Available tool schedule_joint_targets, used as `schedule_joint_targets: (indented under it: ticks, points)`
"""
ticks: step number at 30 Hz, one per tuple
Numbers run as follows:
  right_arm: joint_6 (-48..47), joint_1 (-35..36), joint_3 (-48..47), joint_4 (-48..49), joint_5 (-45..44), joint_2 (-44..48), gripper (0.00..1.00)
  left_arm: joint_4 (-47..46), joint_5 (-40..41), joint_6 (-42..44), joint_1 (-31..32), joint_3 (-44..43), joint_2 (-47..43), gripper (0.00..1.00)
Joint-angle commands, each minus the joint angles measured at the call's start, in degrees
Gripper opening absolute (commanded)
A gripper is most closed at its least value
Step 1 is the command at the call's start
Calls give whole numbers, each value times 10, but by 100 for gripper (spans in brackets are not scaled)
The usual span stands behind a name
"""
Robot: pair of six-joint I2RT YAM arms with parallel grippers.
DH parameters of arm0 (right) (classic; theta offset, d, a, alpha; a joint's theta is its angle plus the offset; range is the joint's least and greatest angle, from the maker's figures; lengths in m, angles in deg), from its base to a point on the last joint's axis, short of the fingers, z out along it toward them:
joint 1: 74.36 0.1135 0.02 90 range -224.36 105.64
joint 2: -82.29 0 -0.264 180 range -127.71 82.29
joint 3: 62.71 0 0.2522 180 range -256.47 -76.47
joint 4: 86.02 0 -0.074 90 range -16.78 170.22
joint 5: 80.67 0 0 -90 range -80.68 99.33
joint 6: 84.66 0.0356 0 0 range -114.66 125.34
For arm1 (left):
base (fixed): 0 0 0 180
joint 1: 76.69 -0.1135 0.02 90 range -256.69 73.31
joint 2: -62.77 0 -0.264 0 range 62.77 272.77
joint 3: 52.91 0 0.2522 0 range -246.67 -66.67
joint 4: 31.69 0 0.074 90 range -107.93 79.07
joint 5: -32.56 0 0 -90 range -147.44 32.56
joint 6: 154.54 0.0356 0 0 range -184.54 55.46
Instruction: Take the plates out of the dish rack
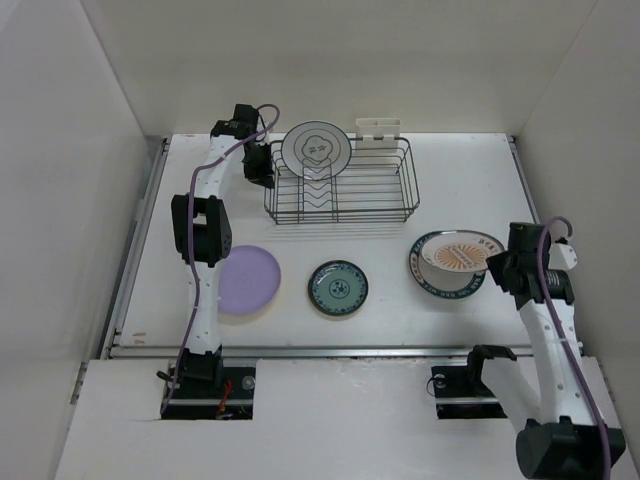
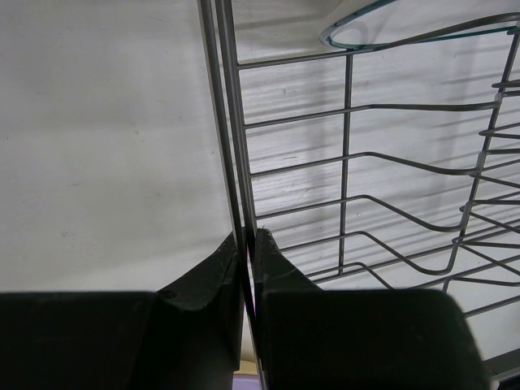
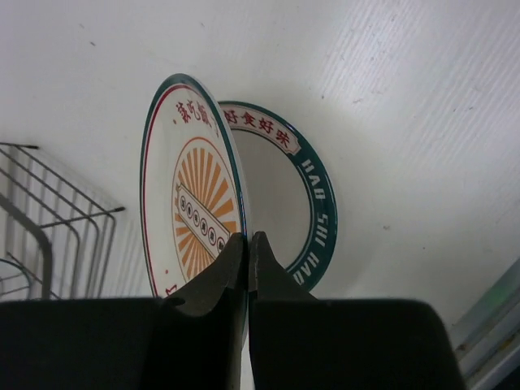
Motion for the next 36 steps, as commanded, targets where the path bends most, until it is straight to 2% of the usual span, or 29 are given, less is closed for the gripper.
schedule_joint_targets:
  ticks: [1, 5, 6, 10, 14, 18, 22, 23, 24, 26, 28, 36]
  points:
    - [61, 0, -14, 22, -54, 49, 0, 33, 6, 29, 1, 9, -46, 0]
    - [55, 0, -3, 17, -69, 60, 0, 33, 6, 24, 1, 9, -51, 0]
    - [55, 0, 13, 17, -49, 60, 0, 33, 6, 24, 1, 9, -51, 0]
    - [67, 0, 65, 66, -12, 50, 0, 33, 6, 24, 1, 9, -51, 0]
    - [79, 0, 105, 122, -12, 61, 0, 39, 6, 29, 1, 9, -51, 0]
    - [71, 0, 117, 123, -20, 74, 0, 39, 6, 29, 1, 20, -56, 0]
    - [58, 0, 132, 123, 11, 75, 34, 39, 6, 29, 1, 20, -56, 0]
    - [58, 0, 132, 123, 30, 69, 54, 39, 6, 29, 1, 20, -56, 0]
    - [58, 0, 137, 123, 36, 62, 69, 39, 6, 29, 1, 20, -56, 0]
    - [58, 0, 137, 117, 42, 36, 82, 39, 6, 29, 1, 20, -56, 0]
    - [58, 0, 137, 112, 42, 9, 85, 39, 6, 29, 1, 20, -56, 0]
    - [18, 0, 103, 123, 61, -17, 85, 39, 1, 29, 1, 25, -56, 0]
